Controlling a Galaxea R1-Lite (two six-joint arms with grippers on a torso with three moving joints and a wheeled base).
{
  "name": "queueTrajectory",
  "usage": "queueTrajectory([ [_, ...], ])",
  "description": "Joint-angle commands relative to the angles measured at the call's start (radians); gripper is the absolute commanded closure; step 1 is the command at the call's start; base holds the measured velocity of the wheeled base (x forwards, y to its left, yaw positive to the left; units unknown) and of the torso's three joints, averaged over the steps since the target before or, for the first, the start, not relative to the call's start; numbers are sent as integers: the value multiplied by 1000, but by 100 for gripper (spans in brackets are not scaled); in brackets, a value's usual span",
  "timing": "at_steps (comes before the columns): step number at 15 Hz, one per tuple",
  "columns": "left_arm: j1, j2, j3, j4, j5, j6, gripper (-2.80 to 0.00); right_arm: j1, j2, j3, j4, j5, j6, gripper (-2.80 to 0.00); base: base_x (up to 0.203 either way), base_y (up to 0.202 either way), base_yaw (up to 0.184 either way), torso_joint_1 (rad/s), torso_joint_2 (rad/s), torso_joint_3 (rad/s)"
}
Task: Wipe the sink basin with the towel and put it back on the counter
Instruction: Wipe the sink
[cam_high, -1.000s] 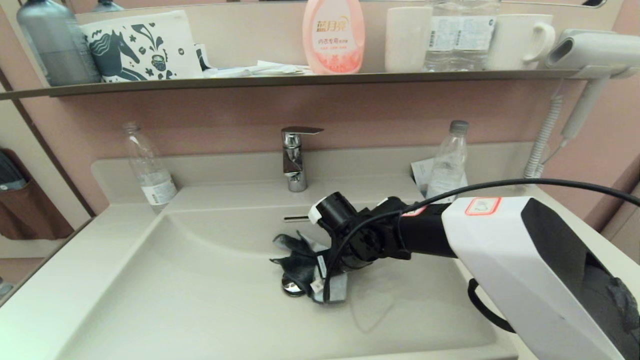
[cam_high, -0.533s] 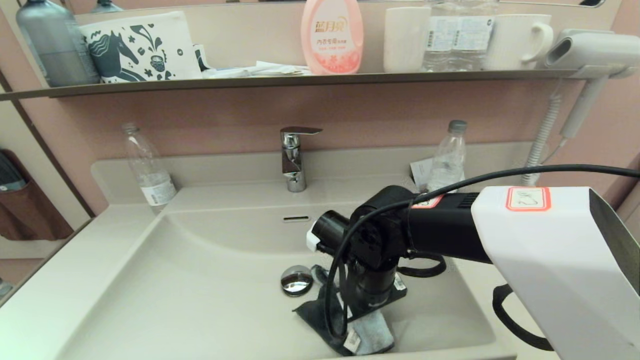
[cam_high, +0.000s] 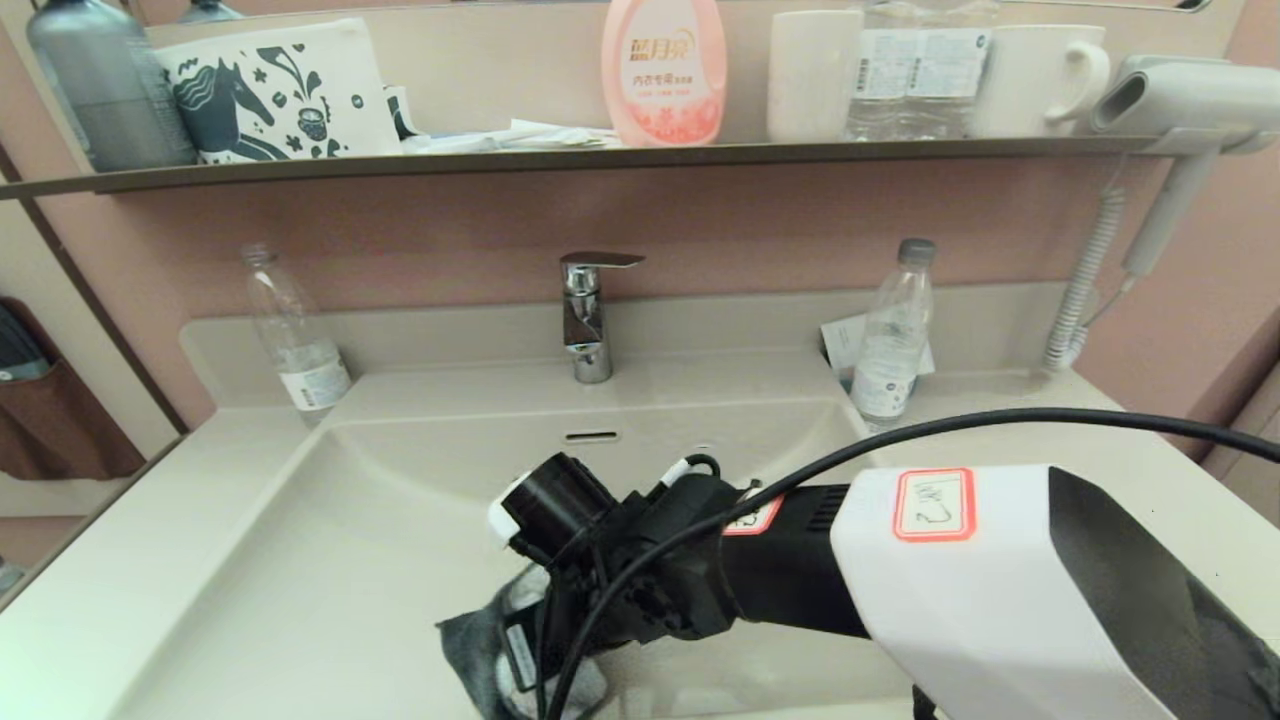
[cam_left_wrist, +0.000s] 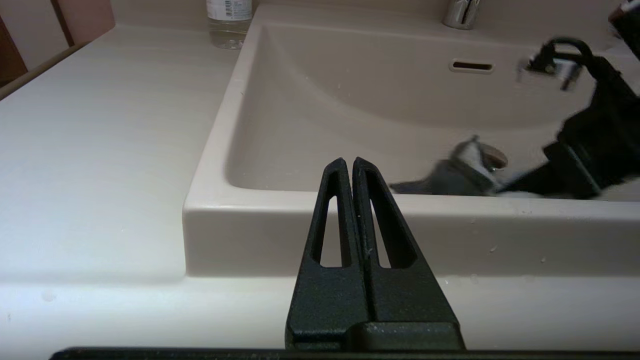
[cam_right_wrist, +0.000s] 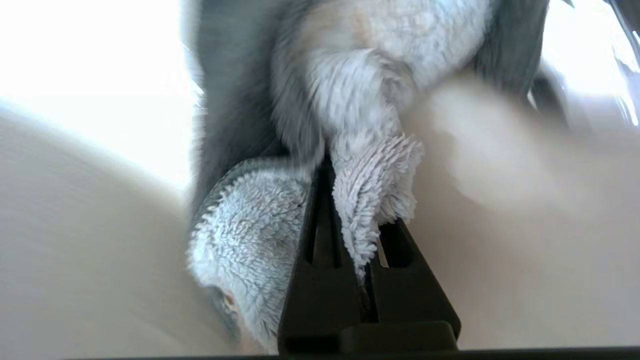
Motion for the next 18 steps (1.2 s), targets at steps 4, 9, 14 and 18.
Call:
queueTrajectory([
  [4,1,0,0,0,0,0,0,-23,143,-1,-464,110,-83,0,0,0,0,0,0,0],
  [9,1,0,0,1,0,0,0,-81,164,-12,-616,122,-106,0,0,0,0,0,0,0],
  [14,1,0,0,0,0,0,0,-150,91,-12,-580,98,-106,0,0,0,0,0,0,0],
  [18,1,0,0,0,0,0,0,-205,85,-7,-561,33,-109,0,0,0,0,0,0,0],
])
